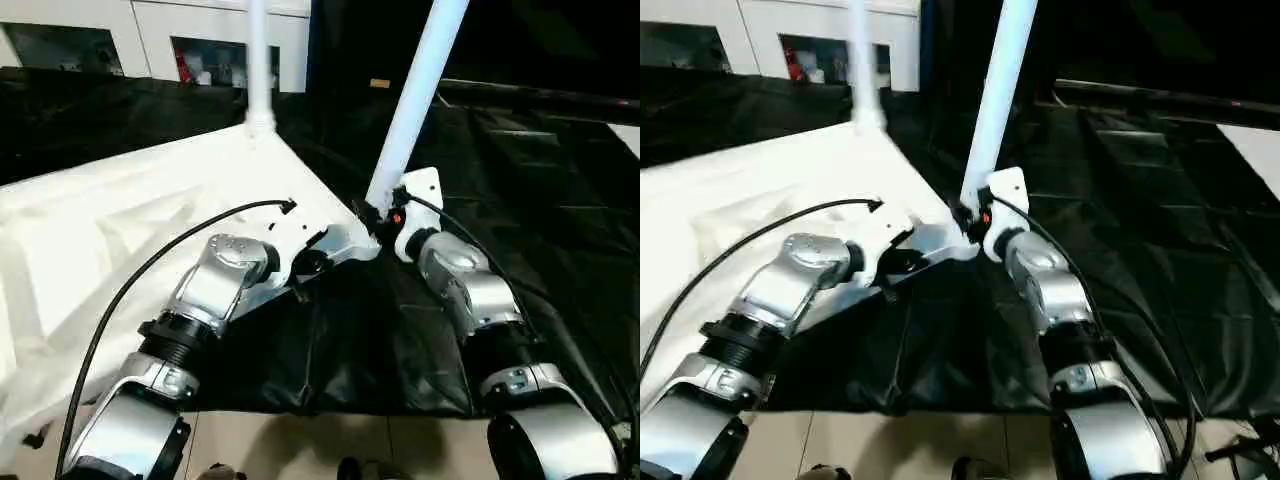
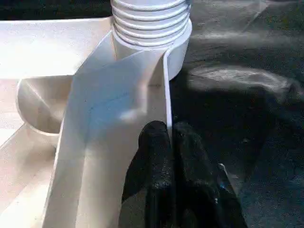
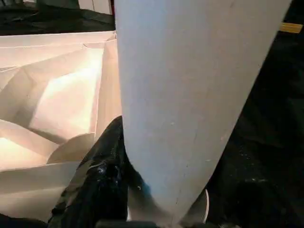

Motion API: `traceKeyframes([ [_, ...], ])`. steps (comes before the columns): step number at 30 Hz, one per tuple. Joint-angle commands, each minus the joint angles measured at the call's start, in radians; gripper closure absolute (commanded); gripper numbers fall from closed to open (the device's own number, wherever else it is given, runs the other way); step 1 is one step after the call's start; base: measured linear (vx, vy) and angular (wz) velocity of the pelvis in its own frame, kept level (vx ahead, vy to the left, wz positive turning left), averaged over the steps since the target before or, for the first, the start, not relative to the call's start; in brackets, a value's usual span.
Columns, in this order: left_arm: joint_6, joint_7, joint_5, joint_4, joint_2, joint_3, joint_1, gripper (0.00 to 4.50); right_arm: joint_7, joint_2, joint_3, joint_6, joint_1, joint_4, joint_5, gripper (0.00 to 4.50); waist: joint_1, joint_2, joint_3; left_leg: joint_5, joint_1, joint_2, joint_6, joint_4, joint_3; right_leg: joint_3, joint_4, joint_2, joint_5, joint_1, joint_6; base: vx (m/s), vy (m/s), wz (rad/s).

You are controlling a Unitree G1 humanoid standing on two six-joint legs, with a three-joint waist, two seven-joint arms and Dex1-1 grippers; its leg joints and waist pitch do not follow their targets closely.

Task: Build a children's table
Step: Insert table leg to table base

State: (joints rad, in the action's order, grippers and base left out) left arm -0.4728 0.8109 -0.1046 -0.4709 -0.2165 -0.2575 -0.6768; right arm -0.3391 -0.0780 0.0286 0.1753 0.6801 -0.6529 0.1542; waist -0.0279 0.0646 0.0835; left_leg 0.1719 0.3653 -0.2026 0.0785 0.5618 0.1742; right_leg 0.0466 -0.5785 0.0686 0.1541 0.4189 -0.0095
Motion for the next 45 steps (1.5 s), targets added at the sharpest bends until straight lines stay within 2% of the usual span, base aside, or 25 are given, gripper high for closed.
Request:
traceKeyframes([
  [1, 0.031, 0.033, 0.024, 0.081, 0.019, -0.039, -0.006, 4.5, 0.009, 0.029, 0.038, 0.096, -0.051, -0.151, -0.034, 2.64, -0.01, -0.009, -0.061, 0.234, -0.004, -0.021, -0.015, -0.068, 0.001, -0.038, 0.063, 0.064, 0.272, -0.047, -0.186, 0.0, 0.0, 0.0],
  [3, 0.026, 0.034, 0.027, 0.092, 0.013, -0.043, -0.002, 4.5, 0.006, 0.035, 0.039, 0.081, -0.042, -0.164, -0.037, 2.64, -0.01, -0.012, -0.062, 0.22, -0.003, -0.024, -0.006, -0.068, 0.0, -0.039, 0.06, 0.064, 0.261, -0.049, -0.19, 0.0, 0.0, 0.0],
  [6, 0.006, 0.034, 0.022, 0.125, 0.011, -0.046, 0.011, 4.5, 0.029, 0.044, 0.02, 0.042, -0.009, -0.22, -0.037, 2.64, -0.007, -0.013, -0.059, 0.257, -0.006, -0.025, 0.012, -0.07, -0.001, -0.039, 0.065, 0.062, 0.31, -0.046, -0.181, 0.0, 0.0, 0.0],
  [7, 0.002, 0.032, 0.021, 0.13, 0.012, -0.046, 0.013, 4.5, 0.034, 0.045, 0.016, 0.034, -0.002, -0.231, -0.038, 2.29, -0.005, -0.012, -0.057, 0.286, -0.007, -0.024, 0.019, -0.072, -0.002, -0.038, 0.07, 0.06, 0.359, -0.044, -0.167, 0.0, 0.0, 0.0],
  [8, 0.002, 0.032, 0.021, 0.13, 0.012, -0.046, 0.013, 4.5, 0.033, 0.045, 0.015, 0.034, -0.001, -0.231, -0.037, 2.29, -0.004, -0.012, -0.057, 0.291, -0.008, -0.024, 0.02, -0.072, -0.003, -0.038, 0.071, 0.06, 0.366, -0.043, -0.164, 0.0, 0.0, 0.0],
  [9, 0.002, 0.036, 0.024, 0.136, 0.013, -0.046, 0.017, 4.5, 0.025, 0.048, 0.001, 0.03, 0.008, -0.237, -0.024, 2.08, -0.003, -0.012, -0.057, 0.295, -0.008, -0.023, 0.02, -0.072, -0.003, -0.038, 0.071, 0.06, 0.371, -0.043, -0.162, 0.0, 0.0, 0.0],
  [10, 0.005, 0.041, 0.025, 0.141, 0.014, -0.047, 0.021, 4.5, 0.021, 0.048, -0.005, 0.018, 0.016, -0.239, -0.02, 1.92, -0.005, -0.013, -0.06, 0.298, -0.014, -0.024, 0.02, -0.069, -0.001, -0.042, 0.072, 0.062, 0.355, -0.04, -0.169, 0.0, 0.0, 0.0],
  [11, 0.006, 0.042, 0.025, 0.142, 0.014, -0.047, 0.022, 4.5, 0.02, 0.048, -0.006, 0.016, 0.017, -0.24, -0.02, 1.89, -0.005, -0.013, -0.06, 0.298, -0.014, -0.024, 0.02, -0.069, -0.001, -0.042, 0.072, 0.062, 0.355, -0.04, -0.169, 0.0, 0.0, 0.0],
  [13, 0.016, 0.048, 0.032, 0.143, 0.013, -0.045, 0.025, 4.5, 0.0, 0.045, -0.007, -0.001, 0.026, -0.24, -0.019, 1.69, -0.009, -0.013, -0.065, 0.263, -0.018, -0.026, 0.014, -0.066, 0.004, -0.041, 0.062, 0.057, 0.27, -0.039, -0.196, 0.0, 0.0, 0.0],
  [15, 0.053, 0.063, 0.04, 0.139, 0.0, -0.047, 0.029, 4.5, -0.048, 0.042, -0.012, -0.035, 0.029, -0.221, -0.007, 1.52, -0.011, -0.014, -0.066, 0.229, -0.011, -0.024, 0.004, -0.067, 0.004, -0.041, 0.054, 0.054, 0.213, -0.047, -0.209, 0.0, 0.0, 0.0],
  [17, 0.062, 0.069, 0.043, 0.136, -0.005, -0.046, 0.032, 4.5, -0.07, 0.037, -0.011, -0.043, 0.028, -0.21, -0.004, 1.41, -0.015, -0.014, -0.073, 0.169, -0.009, -0.022, -0.011, -0.061, 0.006, -0.041, 0.044, 0.054, 0.124, -0.054, -0.229, 0.0, 0.0, 0.0],
  [18, 0.071, 0.077, 0.046, 0.133, -0.01, -0.044, 0.033, 4.5, -0.085, 0.029, -0.002, -0.051, 0.025, -0.199, -0.01, 1.35, -0.016, -0.013, -0.078, 0.126, -0.007, -0.021, -0.025, -0.056, 0.007, -0.041, 0.035, 0.053, 0.056, -0.059, -0.247, 0.0, 0.0, 0.0],
  [21, 0.106, 0.109, 0.052, 0.127, -0.033, -0.045, 0.038, 4.5, -0.138, 0.0, 0.028, -0.079, 0.011, -0.157, -0.025, 1.08, -0.021, -0.01, -0.079, 0.072, -0.003, -0.019, -0.061, -0.05, 0.011, -0.04, 0.026, 0.051, -0.029, -0.062, -0.271, 0.0, 0.0, 0.0],
  [24, 0.141, 0.158, 0.067, 0.123, -0.056, -0.042, 0.046, 4.5, -0.243, -0.04, 0.05, -0.08, -0.022, -0.077, -0.017, 1.08, -0.027, -0.012, -0.077, 0.099, -0.005, -0.021, -0.073, -0.049, 0.013, -0.042, 0.028, 0.053, 0.001, -0.059, -0.274, 0.0, 0.0, 0.0],
  [26, 0.225, 0.25, 0.092, 0.117, -0.092, -0.045, 0.059, 4.5, -0.391, -0.112, 0.076, -0.079, -0.082, 0.041, 0.003, 1.08, -0.035, -0.009, -0.074, 0.125, -0.007, -0.023, -0.072, -0.049, 0.013, -0.042, 0.033, 0.051, 0.043, -0.06, -0.26, 0.0, 0.0, 0.0],
  [27, 0.227, 0.253, 0.093, 0.117, -0.093, -0.045, 0.059, 4.5, -0.394, -0.114, 0.076, -0.08, -0.083, 0.044, 0.004, 1.08, -0.038, -0.011, -0.074, 0.129, -0.007, -0.023, -0.073, -0.049, 0.013, -0.043, 0.034, 0.052, 0.051, -0.06, -0.255, 0.0, 0.0, 0.0],
  [28, 0.237, 0.269, 0.099, 0.116, -0.099, -0.046, 0.062, 4.5, -0.415, -0.127, 0.079, -0.083, -0.093, 0.061, 0.006, 1.08, -0.039, -0.011, -0.075, 0.142, -0.009, -0.025, -0.066, -0.05, 0.013, -0.043, 0.034, 0.054, 0.076, -0.056, -0.251, 0.0, 0.0, 0.0],
  [29, 0.262, 0.304, 0.105, 0.11, -0.112, -0.051, 0.063, 4.5, -0.47, -0.155, 0.089, -0.081, -0.112, 0.094, 0.016, 1.08, -0.04, -0.017, -0.074, 0.149, -0.01, -0.026, -0.062, -0.05, 0.012, -0.043, 0.035, 0.053, 0.087, -0.054, -0.252, 0.0, 0.0, 0.0],
  [30, 0.268, 0.315, 0.107, 0.108, -0.116, -0.054, 0.064, 4.5, -0.487, -0.165, 0.092, -0.078, -0.118, 0.104, 0.019, 1.08, -0.041, -0.013, -0.072, 0.163, -0.01, -0.025, -0.055, -0.049, 0.013, -0.043, 0.037, 0.053, 0.111, -0.052, -0.247, 0.0, 0.0, 0.0],
  [33, 0.297, 0.372, 0.12, 0.095, -0.137, -0.065, 0.068, 4.5, -0.584, -0.22, 0.118, -0.066, -0.152, 0.152, 0.031, 1.08, -0.047, -0.012, -0.07, 0.183, -0.009, -0.025, -0.048, -0.048, 0.012, -0.044, 0.04, 0.055, 0.162, -0.052, -0.231, 0.0, 0.0, 0.0],
  [34, 0.308, 0.396, 0.124, 0.088, -0.145, -0.068, 0.069, 4.5, -0.634, -0.249, 0.137, -0.057, -0.17, 0.177, 0.036, 1.08, -0.055, -0.012, -0.069, 0.191, -0.01, -0.025, -0.044, -0.048, 0.012, -0.045, 0.044, 0.054, 0.186, -0.052, -0.219, 0.0, 0.0, 0.0],
  [39, 0.348, 0.451, 0.128, 0.063, -0.163, -0.079, 0.066, 4.5, -0.763, -0.331, 0.194, -0.029, -0.219, 0.247, 0.029, 1.08, -0.062, -0.014, -0.069, 0.19, -0.012, -0.026, -0.044, -0.047, 0.011, -0.045, 0.042, 0.053, 0.185, -0.048, -0.221, 0.0, 0.0, 0.0],
  [42, 0.362, 0.469, 0.122, 0.05, -0.166, -0.081, 0.063, 4.5, -0.789, -0.346, 0.207, -0.028, -0.228, 0.26, 0.015, 1.08, -0.062, -0.011, -0.071, 0.183, -0.006, -0.023, -0.045, -0.046, 0.01, -0.044, 0.042, 0.054, 0.184, -0.052, -0.219, 0.0, 0.0, 0.0],
  [43, 0.379, 0.477, 0.118, 0.032, -0.164, -0.08, 0.06, 4.5, -0.8, -0.348, 0.213, -0.025, -0.23, 0.261, 0.006, 1.34, -0.061, -0.014, -0.07, 0.186, -0.007, -0.023, -0.044, -0.046, 0.009, -0.043, 0.041, 0.054, 0.193, -0.05, -0.219, 0.0, 0.0, 0.0],
  [45, 0.384, 0.478, 0.116, 0.027, -0.163, -0.082, 0.059, 4.5, -0.799, -0.344, 0.212, -0.02, -0.229, 0.26, 0.009, 1.42, -0.061, -0.013, -0.07, 0.195, -0.007, -0.024, -0.042, -0.046, 0.01, -0.043, 0.043, 0.054, 0.207, -0.05, -0.218, 0.0, 0.0, 0.0],
])
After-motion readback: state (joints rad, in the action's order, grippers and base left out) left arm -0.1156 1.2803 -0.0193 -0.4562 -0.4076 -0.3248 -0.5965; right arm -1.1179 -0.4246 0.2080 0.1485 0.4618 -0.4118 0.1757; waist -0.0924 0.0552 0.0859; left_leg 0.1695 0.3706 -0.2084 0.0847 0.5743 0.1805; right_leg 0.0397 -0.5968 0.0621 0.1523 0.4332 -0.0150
